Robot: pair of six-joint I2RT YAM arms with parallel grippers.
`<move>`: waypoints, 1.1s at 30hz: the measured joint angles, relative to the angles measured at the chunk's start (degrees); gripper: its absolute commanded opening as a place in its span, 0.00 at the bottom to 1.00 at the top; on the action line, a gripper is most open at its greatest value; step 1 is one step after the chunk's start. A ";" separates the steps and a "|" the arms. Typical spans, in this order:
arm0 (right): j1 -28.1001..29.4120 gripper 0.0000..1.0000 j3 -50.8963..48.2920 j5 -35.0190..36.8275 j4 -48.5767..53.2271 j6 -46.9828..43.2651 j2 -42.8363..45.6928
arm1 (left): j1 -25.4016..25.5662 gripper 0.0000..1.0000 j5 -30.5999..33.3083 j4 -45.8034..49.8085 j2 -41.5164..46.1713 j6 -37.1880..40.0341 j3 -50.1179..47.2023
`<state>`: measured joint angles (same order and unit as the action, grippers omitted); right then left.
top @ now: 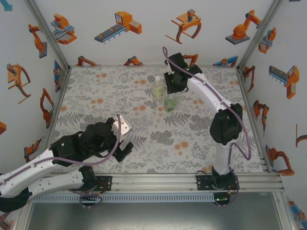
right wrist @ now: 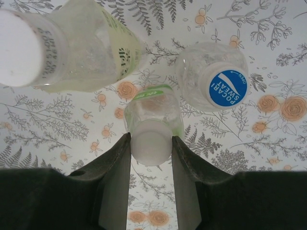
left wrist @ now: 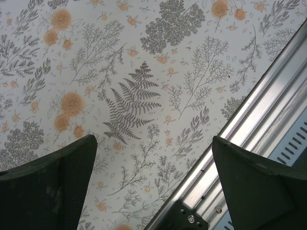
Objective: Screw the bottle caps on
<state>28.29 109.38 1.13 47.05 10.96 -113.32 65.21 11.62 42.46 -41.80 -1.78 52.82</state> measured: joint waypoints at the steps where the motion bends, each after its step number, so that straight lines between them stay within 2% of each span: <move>1: 0.00 0.00 0.00 -0.09 0.04 0.00 -0.02 | 0.00 0.97 0.02 0.02 -0.02 -0.04 0.00; 4: 0.00 0.22 0.00 -0.22 0.07 0.00 -0.13 | 0.00 0.97 0.26 0.00 -0.04 -0.20 0.00; 7: 0.00 0.34 0.00 -0.24 0.07 0.17 -0.13 | 0.00 0.97 0.42 0.00 -0.07 -0.20 -0.02; 12: 0.00 0.41 0.61 -0.24 1.01 0.17 -0.26 | 0.00 0.97 0.85 0.00 -0.07 -0.28 -0.17; 20: 0.00 0.54 8.61 0.11 5.33 -0.28 -0.68 | -1.68 0.97 2.47 -2.89 -0.35 -0.39 -4.24; 28: -0.46 0.67 9.77 2.21 8.22 -1.38 2.97 | -11.69 0.97 2.34 -9.16 -4.98 0.52 -7.58; 32: -1.97 0.78 4.94 4.15 8.39 -1.81 9.49 | -18.58 0.97 1.36 -13.11 -8.81 1.84 -8.24; 33: -2.56 0.84 3.04 4.81 8.37 -1.84 11.61 | -20.48 0.97 1.01 -14.23 -9.73 2.19 -8.41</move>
<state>25.74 112.42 5.93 55.42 9.13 -101.71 44.73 12.62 28.23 -51.53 0.40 44.40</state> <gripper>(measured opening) 0.767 0.968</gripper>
